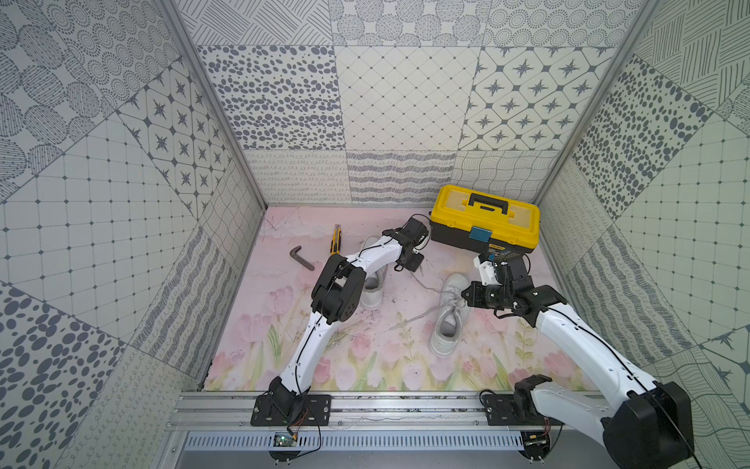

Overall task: Tie the shoes
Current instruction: Wrap the shoelace around the shoelace.

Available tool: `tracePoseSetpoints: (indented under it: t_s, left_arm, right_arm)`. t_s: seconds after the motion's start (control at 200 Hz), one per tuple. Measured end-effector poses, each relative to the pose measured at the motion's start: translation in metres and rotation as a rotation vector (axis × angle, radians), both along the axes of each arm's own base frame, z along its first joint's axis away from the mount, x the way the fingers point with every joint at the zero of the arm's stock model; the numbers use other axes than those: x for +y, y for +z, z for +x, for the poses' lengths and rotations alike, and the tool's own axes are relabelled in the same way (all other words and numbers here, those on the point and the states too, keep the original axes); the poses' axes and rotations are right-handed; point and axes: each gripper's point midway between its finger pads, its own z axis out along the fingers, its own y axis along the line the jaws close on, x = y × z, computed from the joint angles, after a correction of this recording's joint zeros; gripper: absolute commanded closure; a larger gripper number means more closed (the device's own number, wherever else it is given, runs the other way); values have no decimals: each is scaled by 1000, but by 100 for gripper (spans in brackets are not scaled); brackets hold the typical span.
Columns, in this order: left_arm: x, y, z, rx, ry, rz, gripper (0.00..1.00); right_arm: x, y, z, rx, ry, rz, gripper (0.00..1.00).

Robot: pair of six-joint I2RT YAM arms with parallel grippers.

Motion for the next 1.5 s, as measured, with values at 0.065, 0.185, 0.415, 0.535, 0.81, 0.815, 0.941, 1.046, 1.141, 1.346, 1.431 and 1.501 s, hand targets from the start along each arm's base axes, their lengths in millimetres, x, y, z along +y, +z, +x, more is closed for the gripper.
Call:
tracePoseSetpoints:
  t_s: [0.065, 0.185, 0.415, 0.535, 0.81, 0.815, 0.941, 1.046, 1.141, 1.346, 1.431, 1.501]
  left_arm:
    - [1, 2, 0, -6, 4, -4, 100]
    - [10, 9, -15, 13, 3, -5, 100]
    - [29, 101, -53, -98, 1, -134, 100]
    - [38, 151, -79, -177, -11, -244, 100]
    - [31, 242, -160, -313, -135, -482, 100]
    - [31, 244, -162, -316, -139, -488, 100]
    - [15, 287, -196, -382, -231, -595, 100]
    - [0, 313, -219, -408, -307, -667, 100]
    - [-15, 325, -239, -405, -373, -709, 100]
    - [-58, 328, -286, -350, -540, -779, 100]
    - [-81, 325, -307, -316, -617, -803, 100]
    - [-96, 322, -320, -290, -670, -819, 100]
  right_arm:
    - [0, 0, 0, 0, 0, 0, 100]
    - [0, 0, 0, 2, -2, 3, 100]
    - [-5, 1, 3, 16, -16, 31, 100]
    - [-5, 2, 7, 26, -17, 60, 100]
    - [-5, -5, 18, 72, -21, 111, 100]
    - [-5, -5, 18, 73, -21, 111, 100]
    - [-4, -8, 21, 84, -16, 125, 100]
    - [-3, -8, 23, 88, -16, 132, 100]
    - [-3, -6, 26, 85, -15, 137, 100]
    - [-1, -4, 30, 82, -10, 149, 100]
    - [-1, -4, 32, 81, -9, 151, 100]
    - [-1, -4, 32, 81, -10, 152, 100]
